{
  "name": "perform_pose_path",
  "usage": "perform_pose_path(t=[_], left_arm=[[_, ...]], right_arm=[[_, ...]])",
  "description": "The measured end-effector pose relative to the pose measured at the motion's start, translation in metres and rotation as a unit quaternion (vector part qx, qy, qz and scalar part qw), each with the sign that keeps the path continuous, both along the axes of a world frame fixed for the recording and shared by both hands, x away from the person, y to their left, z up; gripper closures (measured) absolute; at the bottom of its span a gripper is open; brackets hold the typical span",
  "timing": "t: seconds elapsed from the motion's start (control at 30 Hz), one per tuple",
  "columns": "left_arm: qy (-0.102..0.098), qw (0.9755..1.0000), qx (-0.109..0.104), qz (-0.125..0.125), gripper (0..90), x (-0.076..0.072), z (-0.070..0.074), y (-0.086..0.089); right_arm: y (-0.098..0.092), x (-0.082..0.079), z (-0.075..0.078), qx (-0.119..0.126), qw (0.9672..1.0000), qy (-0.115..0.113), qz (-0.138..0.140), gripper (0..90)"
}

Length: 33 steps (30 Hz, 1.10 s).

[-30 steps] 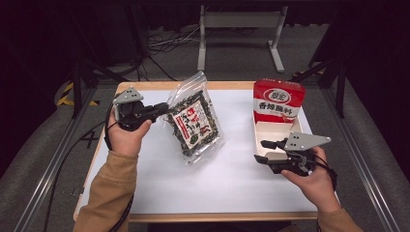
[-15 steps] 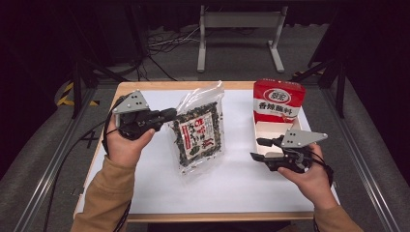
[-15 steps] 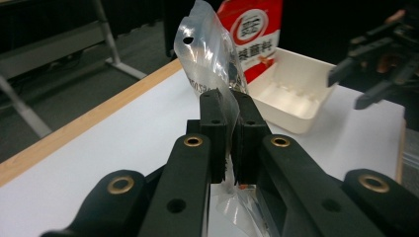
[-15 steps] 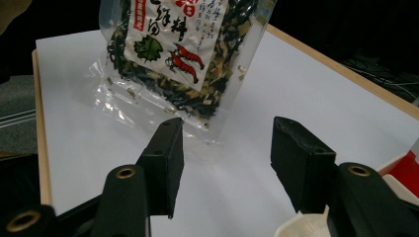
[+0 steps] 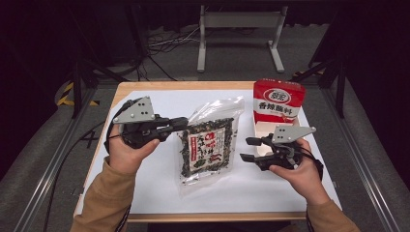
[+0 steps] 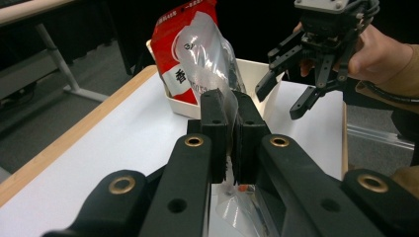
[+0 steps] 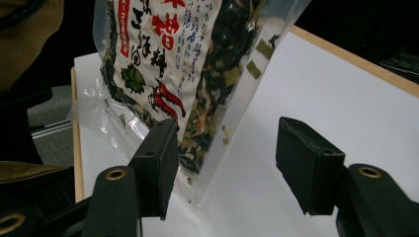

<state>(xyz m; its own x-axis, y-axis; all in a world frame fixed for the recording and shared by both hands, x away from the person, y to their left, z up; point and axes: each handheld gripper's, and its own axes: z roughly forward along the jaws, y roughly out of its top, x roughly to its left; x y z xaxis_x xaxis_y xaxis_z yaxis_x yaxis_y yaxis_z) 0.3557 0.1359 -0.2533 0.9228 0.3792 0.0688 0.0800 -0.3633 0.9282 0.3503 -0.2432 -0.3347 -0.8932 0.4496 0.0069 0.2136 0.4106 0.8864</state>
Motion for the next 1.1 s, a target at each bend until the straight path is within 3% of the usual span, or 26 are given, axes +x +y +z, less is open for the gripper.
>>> perform_pose_path(t=[0.63, 0.87, 0.9, 1.1], left_arm=[[-0.007, 0.999, -0.01, -0.044, 86.4, -0.007, 0.0, -0.01], [-0.014, 0.9984, -0.014, -0.053, 86.3, -0.008, 0.0, -0.012], [-0.023, 0.9983, -0.014, -0.052, 86.3, -0.01, 0.0, -0.013], [-0.027, 0.9979, -0.018, -0.055, 86.3, -0.01, 0.0, -0.013]], right_arm=[[0.023, 0.014, -0.002, 0.038, 0.9982, 0.032, 0.033, 34.6], [0.031, 0.017, -0.004, 0.051, 0.9959, 0.047, 0.058, 34.1], [0.033, 0.018, -0.005, 0.057, 0.995, 0.05, 0.065, 34.1], [0.038, 0.02, -0.007, 0.056, 0.9946, 0.048, 0.073, 35.4]])
